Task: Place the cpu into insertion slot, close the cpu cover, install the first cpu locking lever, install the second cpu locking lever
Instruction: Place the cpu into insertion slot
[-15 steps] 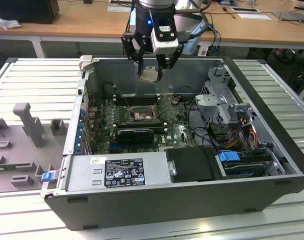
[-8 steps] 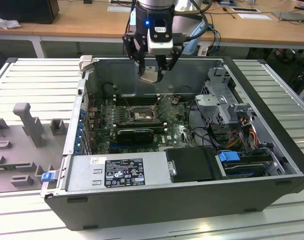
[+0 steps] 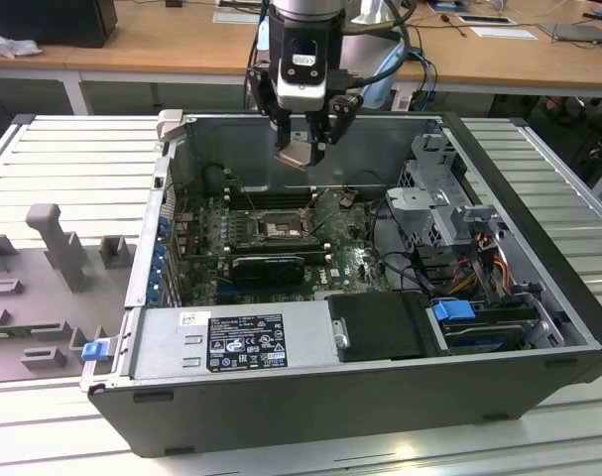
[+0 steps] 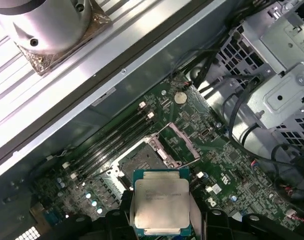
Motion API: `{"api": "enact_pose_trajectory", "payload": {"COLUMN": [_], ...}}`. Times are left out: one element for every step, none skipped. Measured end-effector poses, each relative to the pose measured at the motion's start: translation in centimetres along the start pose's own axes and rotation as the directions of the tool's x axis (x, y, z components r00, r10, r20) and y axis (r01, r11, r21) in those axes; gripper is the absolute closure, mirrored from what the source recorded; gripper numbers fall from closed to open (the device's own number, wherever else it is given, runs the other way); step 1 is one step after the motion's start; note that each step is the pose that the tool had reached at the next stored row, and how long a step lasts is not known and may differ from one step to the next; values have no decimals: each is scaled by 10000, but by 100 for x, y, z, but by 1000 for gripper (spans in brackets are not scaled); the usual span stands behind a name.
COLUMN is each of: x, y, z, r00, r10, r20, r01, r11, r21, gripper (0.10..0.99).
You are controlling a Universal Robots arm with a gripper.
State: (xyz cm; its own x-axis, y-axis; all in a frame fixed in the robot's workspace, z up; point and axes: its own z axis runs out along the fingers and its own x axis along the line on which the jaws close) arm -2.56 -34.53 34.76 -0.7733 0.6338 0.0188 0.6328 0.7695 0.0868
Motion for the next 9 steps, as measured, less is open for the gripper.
{"api": "enact_pose_trajectory", "payload": {"x": [10,17,23,23,24,23,23,24,23], "y": [-9,-15,-19,-19,-20,-20,-20,-20,-20], "z": [1,1,2,4,5,5,6,7,8], "r00": [10000,10000,10000,9999,9998,9998,9996,9995,9992], "r10": [29,53,84,156,197,219,265,325,410], "r20": [3,5,8,14,17,19,23,28,36], "r01": [-29,-53,-84,-156,-197,-219,-265,-325,-410], "r11": [10000,10000,10000,9999,9998,9998,9996,9995,9992], "r21": [-2,-3,-3,-4,-6,-5,-7,-9,-11], "gripper": [557,557,557,557,557,557,557,557,557]}}
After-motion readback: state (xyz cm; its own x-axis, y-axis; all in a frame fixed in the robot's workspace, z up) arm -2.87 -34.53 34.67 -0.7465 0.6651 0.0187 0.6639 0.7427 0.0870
